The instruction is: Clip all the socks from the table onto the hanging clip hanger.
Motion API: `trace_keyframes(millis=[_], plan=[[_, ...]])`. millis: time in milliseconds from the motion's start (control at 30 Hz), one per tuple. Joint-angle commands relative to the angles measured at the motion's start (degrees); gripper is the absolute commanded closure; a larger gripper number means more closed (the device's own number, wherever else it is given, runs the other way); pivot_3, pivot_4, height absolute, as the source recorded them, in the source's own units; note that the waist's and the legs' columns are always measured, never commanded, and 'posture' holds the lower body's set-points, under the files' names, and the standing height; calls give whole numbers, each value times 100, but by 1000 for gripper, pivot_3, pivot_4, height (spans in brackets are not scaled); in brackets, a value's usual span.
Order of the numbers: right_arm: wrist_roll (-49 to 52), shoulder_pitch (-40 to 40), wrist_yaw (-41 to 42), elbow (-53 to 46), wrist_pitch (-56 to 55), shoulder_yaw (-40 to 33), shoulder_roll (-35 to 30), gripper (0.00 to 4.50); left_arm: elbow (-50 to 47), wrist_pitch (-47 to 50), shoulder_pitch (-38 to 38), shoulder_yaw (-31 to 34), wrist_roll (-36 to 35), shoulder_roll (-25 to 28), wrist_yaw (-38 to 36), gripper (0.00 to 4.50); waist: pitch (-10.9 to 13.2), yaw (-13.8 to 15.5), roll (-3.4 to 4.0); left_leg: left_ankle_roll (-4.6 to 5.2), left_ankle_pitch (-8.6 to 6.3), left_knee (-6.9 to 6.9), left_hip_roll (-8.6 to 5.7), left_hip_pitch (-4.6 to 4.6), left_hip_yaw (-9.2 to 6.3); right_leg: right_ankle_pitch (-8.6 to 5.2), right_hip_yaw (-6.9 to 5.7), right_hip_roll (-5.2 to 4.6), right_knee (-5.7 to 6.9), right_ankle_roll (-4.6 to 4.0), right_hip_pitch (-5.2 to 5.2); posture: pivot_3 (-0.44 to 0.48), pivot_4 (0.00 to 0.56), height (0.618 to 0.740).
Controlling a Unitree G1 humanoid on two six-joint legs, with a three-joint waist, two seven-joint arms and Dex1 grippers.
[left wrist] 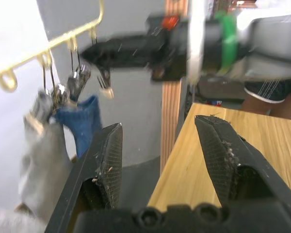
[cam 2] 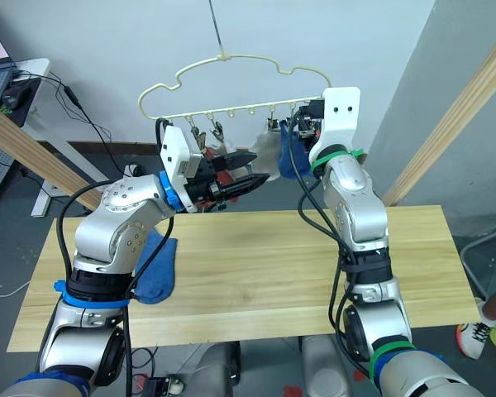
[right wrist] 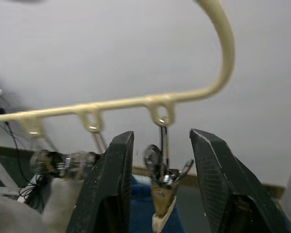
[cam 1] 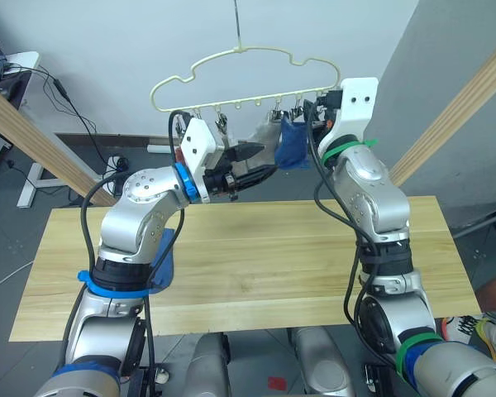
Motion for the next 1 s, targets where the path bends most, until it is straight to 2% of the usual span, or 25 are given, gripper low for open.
trace_keyframes(millis=[33, 267, 433, 533, 667, 733, 1000], plan=[[124, 231, 338, -843, 386, 105, -282, 2630, -385, -11, 222, 144, -43, 104, 57, 1881, 0, 3, 0, 0, 0, 1, 0, 0, 0, 0, -1, 0, 0, 0, 0, -273, 275, 740], [371, 579, 1181, -1502, 949, 323, -949, 2630, -489, -116, 580, 200, 64, 344, 109, 1881, 0, -7, 0, 0, 1, 5, 4, 2, -1, 5, 0, 4, 6, -8, 1, -280, 268, 740], [555, 712, 1971, -1529, 936, 331, -1628, 2630, -597, -71, 923, 428, 85, 704, 161, 1881, -1, -1, 0, 0, 1, 3, 10, 2, 0, 5, -1, 10, 3, -8, 0, -269, 256, 740], [604, 707, 2354, -1355, 820, 283, -1961, 2027, -744, -28, 1206, 521, 72, 1017, 14, 1334, -1, -3, 0, 0, 1, 4, 11, 2, 1, 6, -1, 10, 3, -9, 1, -257, 250, 740], [718, 652, 2939, -1160, 693, 324, -2349, 633, -1030, -38, 1681, 648, 38, 1471, -216, 75, -3, 9, 0, 0, 1, 3, 12, 3, 1, 6, -1, 11, 3, -10, 0, -242, 240, 740], [768, 647, 3226, -1088, 625, 351, -2494, 46, -1105, -70, 1881, 730, 44, 1659, -298, 0, -4, 16, 0, 0, 1, 4, 12, 3, 1, 6, -1, 11, 3, -10, 1, -239, 236, 740], [954, 697, 3974, -994, 479, 334, -2825, 46, -1259, -71, 2322, 1076, 14, 1999, -337, 0, -14, 35, 1, -1, 1, 5, 13, 3, 1, 8, -2, 11, 3, -12, 1, -224, 218, 740]])
